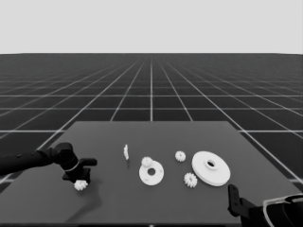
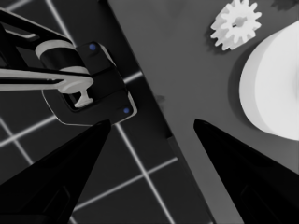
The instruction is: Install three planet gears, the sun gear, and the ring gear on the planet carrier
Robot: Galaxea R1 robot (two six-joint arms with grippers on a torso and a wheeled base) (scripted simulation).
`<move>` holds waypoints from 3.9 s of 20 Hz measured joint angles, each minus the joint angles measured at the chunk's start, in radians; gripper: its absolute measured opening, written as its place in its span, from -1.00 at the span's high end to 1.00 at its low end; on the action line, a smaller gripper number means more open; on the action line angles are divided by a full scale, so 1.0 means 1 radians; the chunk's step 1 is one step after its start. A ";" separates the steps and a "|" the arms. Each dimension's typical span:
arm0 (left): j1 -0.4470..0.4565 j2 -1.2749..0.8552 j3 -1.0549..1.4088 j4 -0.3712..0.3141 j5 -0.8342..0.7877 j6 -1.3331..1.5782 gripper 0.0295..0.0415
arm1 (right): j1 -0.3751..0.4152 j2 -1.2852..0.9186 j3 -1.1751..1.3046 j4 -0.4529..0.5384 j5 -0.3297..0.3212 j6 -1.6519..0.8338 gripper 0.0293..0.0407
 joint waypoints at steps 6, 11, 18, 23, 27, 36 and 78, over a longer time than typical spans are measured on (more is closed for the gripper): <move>-0.134 -0.078 0.152 -0.119 0.125 -0.034 0.72 | 0.000 0.000 0.000 0.000 0.000 0.000 -0.61; -0.454 -0.098 0.180 -0.357 0.285 -0.035 0.72 | 0.000 0.000 0.000 0.000 0.000 0.000 -0.61; -0.472 0.539 0.181 -0.383 0.271 -0.703 0.72 | 0.000 0.000 0.000 0.000 0.000 0.000 -0.61; -0.470 0.770 -0.059 -0.381 0.272 -0.665 0.72 | 0.000 0.000 0.000 0.000 0.000 0.000 -0.61; -0.204 0.786 -0.100 -0.103 0.272 -0.642 0.72 | 0.000 0.000 0.000 0.000 0.000 0.000 -0.61; -0.061 0.808 -0.213 0.027 0.238 -0.560 0.19 | 0.000 0.000 0.000 0.000 0.000 0.000 -0.61; -0.585 -0.396 0.859 -0.022 -0.621 1.263 -0.49 | 0.287 1.038 -1.562 0.497 -0.227 0.545 -0.61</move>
